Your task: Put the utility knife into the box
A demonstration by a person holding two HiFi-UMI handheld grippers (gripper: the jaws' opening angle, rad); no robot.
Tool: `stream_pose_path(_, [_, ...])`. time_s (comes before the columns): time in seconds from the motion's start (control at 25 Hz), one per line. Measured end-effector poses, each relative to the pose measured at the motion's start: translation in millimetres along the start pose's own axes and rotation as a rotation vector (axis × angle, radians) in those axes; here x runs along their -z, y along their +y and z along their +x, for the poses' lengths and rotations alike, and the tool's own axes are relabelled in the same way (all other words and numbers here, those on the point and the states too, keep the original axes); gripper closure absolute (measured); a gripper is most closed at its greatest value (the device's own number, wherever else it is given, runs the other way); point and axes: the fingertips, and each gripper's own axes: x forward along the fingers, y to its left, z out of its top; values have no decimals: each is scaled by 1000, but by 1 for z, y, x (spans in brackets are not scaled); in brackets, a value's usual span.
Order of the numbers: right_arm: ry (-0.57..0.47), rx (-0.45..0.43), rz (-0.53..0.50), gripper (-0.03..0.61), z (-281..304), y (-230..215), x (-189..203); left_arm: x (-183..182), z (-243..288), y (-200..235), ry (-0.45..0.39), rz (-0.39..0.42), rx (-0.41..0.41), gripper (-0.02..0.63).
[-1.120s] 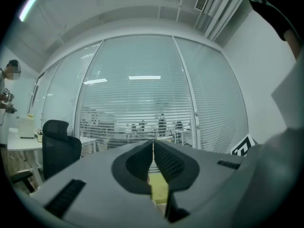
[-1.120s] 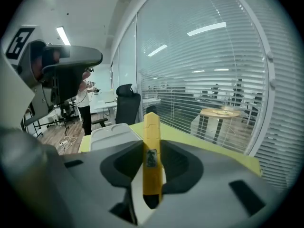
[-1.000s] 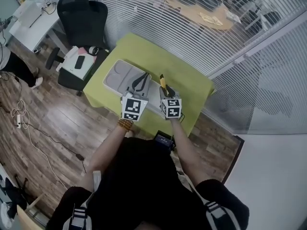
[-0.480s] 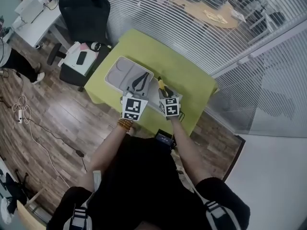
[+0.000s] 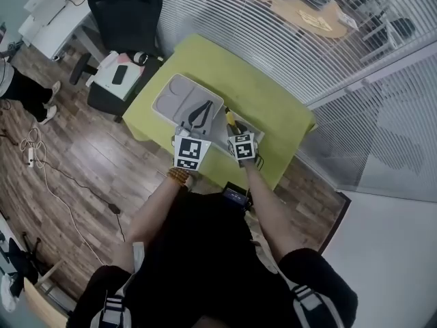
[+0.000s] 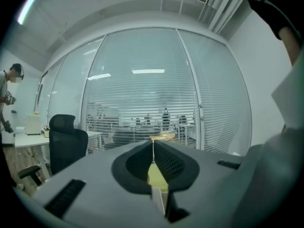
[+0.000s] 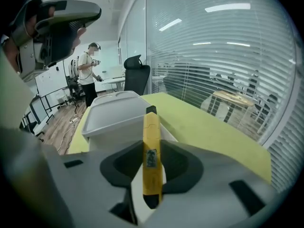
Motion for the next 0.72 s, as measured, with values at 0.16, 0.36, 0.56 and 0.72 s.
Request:
stream_pose_path(0.16, [42,-16,9,469,8,4,10,3,-1,1,10,2,-5,595])
stream_pose_path(0.36, [96,-32,-2,469,18,10,25,6,-4,5,13,-20,-17,595])
stream_pose_path(0.56, [146,-43,4,469,27,7,37,8,-3,5,16,-26,-21,595])
stream_pose_path(0.72, [164,-39,-7,469,32,6,38,17,-7,6,34,-30,-24,595])
